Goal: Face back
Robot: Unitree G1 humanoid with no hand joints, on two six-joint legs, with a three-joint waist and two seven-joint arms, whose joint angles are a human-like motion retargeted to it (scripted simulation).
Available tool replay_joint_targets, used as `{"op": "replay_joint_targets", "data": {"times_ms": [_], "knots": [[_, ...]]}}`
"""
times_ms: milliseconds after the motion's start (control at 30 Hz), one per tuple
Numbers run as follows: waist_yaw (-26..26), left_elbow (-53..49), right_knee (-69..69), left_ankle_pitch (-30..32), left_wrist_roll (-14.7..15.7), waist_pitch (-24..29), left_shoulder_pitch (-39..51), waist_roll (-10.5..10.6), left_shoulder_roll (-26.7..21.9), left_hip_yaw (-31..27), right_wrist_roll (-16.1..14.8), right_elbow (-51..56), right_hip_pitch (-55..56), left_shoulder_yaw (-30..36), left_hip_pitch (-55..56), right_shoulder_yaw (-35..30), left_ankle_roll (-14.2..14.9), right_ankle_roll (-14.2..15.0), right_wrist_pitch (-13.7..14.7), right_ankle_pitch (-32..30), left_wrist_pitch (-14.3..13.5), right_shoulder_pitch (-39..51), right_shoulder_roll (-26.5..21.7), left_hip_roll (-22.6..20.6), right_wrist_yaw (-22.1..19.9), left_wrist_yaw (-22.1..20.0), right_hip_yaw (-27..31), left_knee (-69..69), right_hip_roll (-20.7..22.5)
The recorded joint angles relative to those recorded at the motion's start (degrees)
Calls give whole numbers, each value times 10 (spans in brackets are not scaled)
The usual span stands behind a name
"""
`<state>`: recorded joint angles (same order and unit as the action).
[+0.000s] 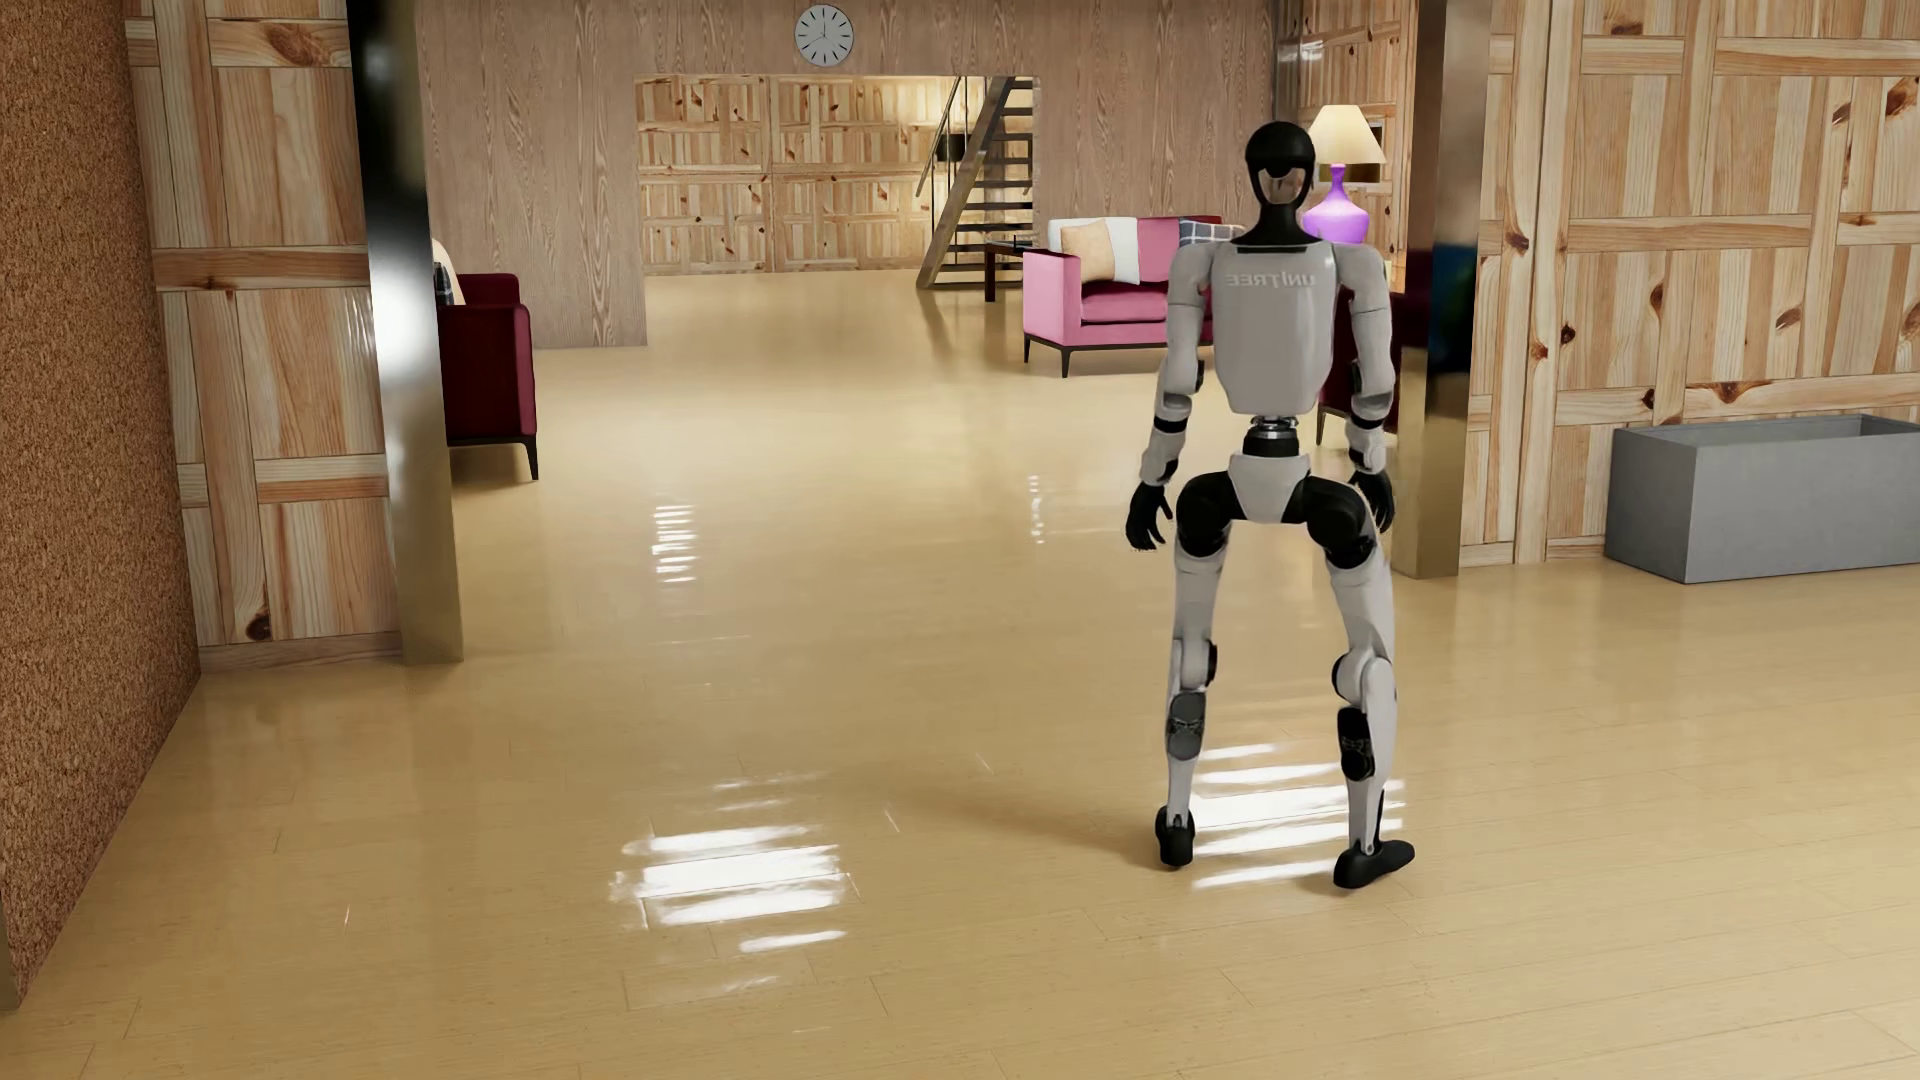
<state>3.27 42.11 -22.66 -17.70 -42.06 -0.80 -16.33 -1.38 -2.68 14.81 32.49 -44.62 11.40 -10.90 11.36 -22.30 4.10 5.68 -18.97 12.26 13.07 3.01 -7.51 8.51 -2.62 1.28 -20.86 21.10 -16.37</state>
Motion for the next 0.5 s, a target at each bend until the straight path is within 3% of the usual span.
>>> {"op": "replay_joint_targets", "data": {"times_ms": [167,267,500], "knots": [[-4,-47,0,6,6,5,39,-2,-11,-8,-2,-76,16,19,21,-18,-4,4,-37,-2,-20,-33,-4,-12,41,-13,-8,-3,-12],[-8,-58,2,7,11,7,46,-2,-16,-9,-7,-98,25,25,33,-12,-8,10,-47,-7,-41,-62,-25,-21,45,-20,-10,-4,-21],[-15,-31,-4,-7,13,14,26,-2,6,37,-13,-76,63,19,34,15,-30,28,-48,-20,-27,-69,-68,-44,31,-22,45,-3,-42]]}}
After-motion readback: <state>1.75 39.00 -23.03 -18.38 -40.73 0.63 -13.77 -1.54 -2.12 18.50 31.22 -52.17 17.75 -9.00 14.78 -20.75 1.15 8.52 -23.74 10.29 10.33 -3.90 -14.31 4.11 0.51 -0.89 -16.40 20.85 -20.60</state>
